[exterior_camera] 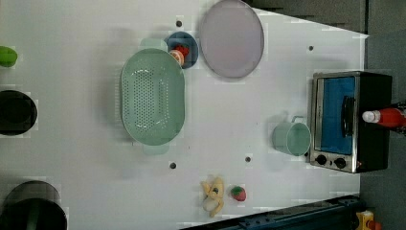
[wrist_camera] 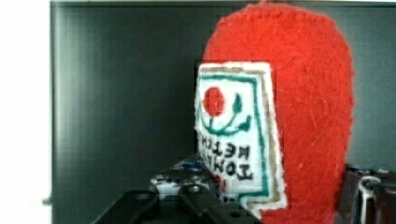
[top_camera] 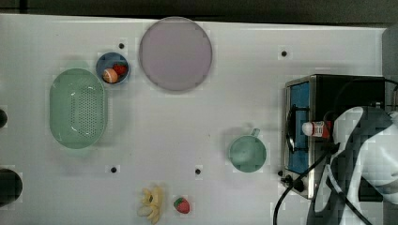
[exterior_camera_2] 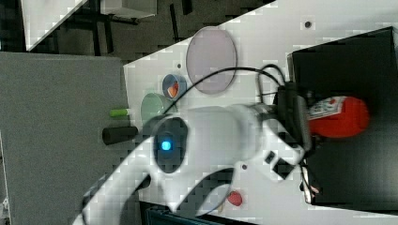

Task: Pick Ketchup from oven and place it on table.

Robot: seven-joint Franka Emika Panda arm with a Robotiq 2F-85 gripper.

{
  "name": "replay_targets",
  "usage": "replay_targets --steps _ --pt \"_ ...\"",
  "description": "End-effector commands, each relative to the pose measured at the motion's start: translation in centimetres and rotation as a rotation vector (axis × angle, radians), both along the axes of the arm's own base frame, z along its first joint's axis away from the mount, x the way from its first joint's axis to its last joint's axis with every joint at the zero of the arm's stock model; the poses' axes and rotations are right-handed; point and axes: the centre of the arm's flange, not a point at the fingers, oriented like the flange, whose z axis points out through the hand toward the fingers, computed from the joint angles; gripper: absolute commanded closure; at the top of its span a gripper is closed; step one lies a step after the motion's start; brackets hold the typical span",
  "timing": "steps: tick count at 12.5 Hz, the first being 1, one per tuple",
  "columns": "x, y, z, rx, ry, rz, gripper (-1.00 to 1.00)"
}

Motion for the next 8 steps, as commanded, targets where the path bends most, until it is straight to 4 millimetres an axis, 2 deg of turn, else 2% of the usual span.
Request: replay_targets --steps 1,3,4,8 --pt "3.7 4.6 13.2 -0.039 -0.096 0.223 -0.29" --pt "4.6 9.4 17.4 0.022 -0.085 0.306 -0.29" --pt "4.9 12.1 18.8 0.054 -0.073 0.354 -0.29" --pt "6.8 24.0 21.6 0.107 -0.077 0.572 -0.29"
